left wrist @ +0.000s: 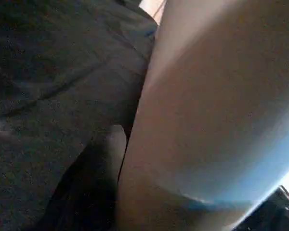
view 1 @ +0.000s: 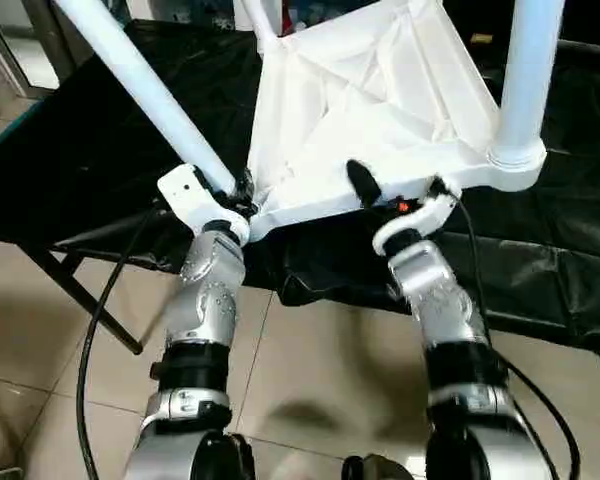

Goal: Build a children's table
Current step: Flip table

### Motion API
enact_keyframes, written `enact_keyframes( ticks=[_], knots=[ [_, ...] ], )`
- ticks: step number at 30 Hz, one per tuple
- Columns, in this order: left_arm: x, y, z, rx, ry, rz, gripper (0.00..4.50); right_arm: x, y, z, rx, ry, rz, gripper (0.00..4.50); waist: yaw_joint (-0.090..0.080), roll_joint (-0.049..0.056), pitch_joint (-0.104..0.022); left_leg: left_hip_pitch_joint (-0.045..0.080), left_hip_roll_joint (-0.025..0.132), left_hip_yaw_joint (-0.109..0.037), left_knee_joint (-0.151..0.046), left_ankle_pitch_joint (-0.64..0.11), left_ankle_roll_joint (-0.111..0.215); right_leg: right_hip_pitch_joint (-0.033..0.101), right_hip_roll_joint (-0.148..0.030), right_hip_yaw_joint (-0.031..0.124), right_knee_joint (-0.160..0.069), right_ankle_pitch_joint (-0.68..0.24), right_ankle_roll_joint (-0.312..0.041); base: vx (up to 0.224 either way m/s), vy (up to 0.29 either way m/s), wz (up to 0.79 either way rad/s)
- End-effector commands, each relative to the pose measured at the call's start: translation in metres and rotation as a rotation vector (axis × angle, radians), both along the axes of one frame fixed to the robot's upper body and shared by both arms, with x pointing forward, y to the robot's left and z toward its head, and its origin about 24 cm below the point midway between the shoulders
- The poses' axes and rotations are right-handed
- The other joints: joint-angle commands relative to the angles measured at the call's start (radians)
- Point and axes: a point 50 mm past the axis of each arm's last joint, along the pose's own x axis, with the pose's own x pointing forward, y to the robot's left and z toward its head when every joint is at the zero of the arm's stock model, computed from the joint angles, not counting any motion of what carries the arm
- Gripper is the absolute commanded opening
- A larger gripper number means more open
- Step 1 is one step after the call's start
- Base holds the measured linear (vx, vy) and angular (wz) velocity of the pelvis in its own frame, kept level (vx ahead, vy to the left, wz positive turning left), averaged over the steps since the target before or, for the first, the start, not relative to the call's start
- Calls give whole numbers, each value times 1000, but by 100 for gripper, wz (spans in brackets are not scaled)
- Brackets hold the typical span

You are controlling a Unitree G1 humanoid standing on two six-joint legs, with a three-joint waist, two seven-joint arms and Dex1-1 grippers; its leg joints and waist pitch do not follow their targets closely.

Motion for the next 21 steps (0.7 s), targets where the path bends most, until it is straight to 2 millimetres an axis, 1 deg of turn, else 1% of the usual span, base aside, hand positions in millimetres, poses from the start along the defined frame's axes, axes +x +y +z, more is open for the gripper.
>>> enact_keyframes(
  ticks=[1, 2, 3, 5, 6, 7, 8, 9, 10, 11, 12, 13, 14, 15, 17, 18, 20, 21],
  knots=[
    [-4, -21, 13, -133, -53, -34, 240, 4, -4, -1, 52, 24, -35, 450, 6, 1, -131, 35, 27, -3, -44, 39, 123, 63, -51, 18, -38, 281, -319, 0, 0, 0],
    [-5, -23, 13, -131, -53, -49, 240, 5, -5, -1, 63, 30, -42, 450, 7, 1, -131, 33, 26, -4, -43, 45, 128, 64, -50, 18, -37, 288, -319, 0, 0, 0],
    [-5, -24, 14, -131, -53, -55, 240, 6, -5, -1, 65, 31, -44, 432, 7, 1, -133, 33, 25, -3, -41, 54, 133, 63, -50, 17, -35, 301, -320, 0, 0, 0],
    [-6, -27, 14, -126, -56, -74, 240, 7, -6, -2, 67, 35, -46, 414, 8, 1, -133, 32, 25, -2, -39, 57, 140, 63, -50, 17, -35, 307, -323, 0, 0, 0],
    [-7, -30, 14, -120, -55, -93, 240, 9, -6, -2, 59, 34, -38, 414, 10, 4, -135, 32, 24, -3, -37, 66, 143, 63, -50, 16, -32, 317, -323, 0, 0, 0],
    [-7, -31, 13, -120, -53, -101, 240, 9, -6, -2, 54, 31, -36, 414, 10, 4, -136, 32, 24, -3, -36, 74, 146, 62, -48, 15, -32, 324, -324, 0, 0, 0],
    [-8, -31, 13, -120, -53, -102, 240, 10, -6, -2, 54, 31, -35, 408, 9, 6, -138, 30, 24, -4, -34, 92, 153, 62, -47, 14, -29, 342, -325, 0, 0, 0],
    [-8, -33, 12, -119, -49, -113, 240, 10, -6, -1, 54, 27, -35, 376, 10, 4, -136, 29, 24, -3, -33, 87, 158, 60, -47, 14, -30, 338, -325, 0, 0, 0],
    [-9, -36, 11, -115, -44, -129, 240, 11, -6, 0, 60, 20, -39, 369, 9, 8, -136, 28, 24, -2, -34, 68, 160, 59, -49, 14, -33, 318, -327, 0, 0, 0],
    [-9, -36, 11, -115, -44, -129, 240, 11, -6, 0, 60, 20, -39, 369, 9, 7, -135, 28, 24, -2, -34, 57, 159, 60, -50, 14, -35, 305, -327, 0, 0, 0],
    [-9, -37, 10, -116, -39, -143, 240, 12, -7, 1, 68, 15, -44, 370, 11, 12, -136, 29, 25, -3, -35, 43, 155, 60, -50, 14, -37, 282, -326, 0, 0, 0],
    [-9, -37, 10, -116, -39, -144, 240, 13, -8, 1, 69, 15, -45, 370, 11, 12, -136, 29, 25, -3, -35, 39, 153, 60, -51, 14, -37, 275, -326, 0, 0, 0],
    [-9, -38, 10, -116, -38, -150, 240, 13, -8, 1, 69, 14, -48, 336, 13, 13, -136, 30, 26, -3, -36, 36, 149, 59, -50, 14, -37, 264, -325, 0, 0, 0],
    [-9, -38, 10, -116, -37, -150, 240, 13, -8, 1, 69, 14, -48, 325, 13, 16, -136, 30, 26, -4, -36, 32, 144, 58, -49, 13, -39, 254, -324, 0, 0, 0],
    [-9, -38, 9, -105, -35, -166, 240, 13, -10, 0, 64, 10, -52, 327, 14, 17, -137, 30, 26, -4, -37, 27, 139, 58, -50, 13, -39, 249, -322, 0, 0, 0],
    [-8, -39, 9, -101, -35, -172, 240, 13, -10, 0, 64, 9, -55, 325, 15, 19, -138, 31, 27, -5, -36, 28, 138, 57, -50, 13, -38, 252, -321, 0, 0, 0],
    [-8, -39, 9, -99, -34, -176, 240, 14, -11, 1, 65, 6, -60, 285, 16, 19, -138, 30, 27, -5, -36, 28, 136, 57, -50, 13, -38, 255, -323, 0, 0, 0],
    [-8, -39, 9, -100, -31, -176, 240, 14, -12, 1, 66, 4, -63, 285, 17, 21, -140, 31, 27, -5, -36, 27, 135, 57, -50, 12, -37, 257, -323, 0, 0, 0]
  ],
)
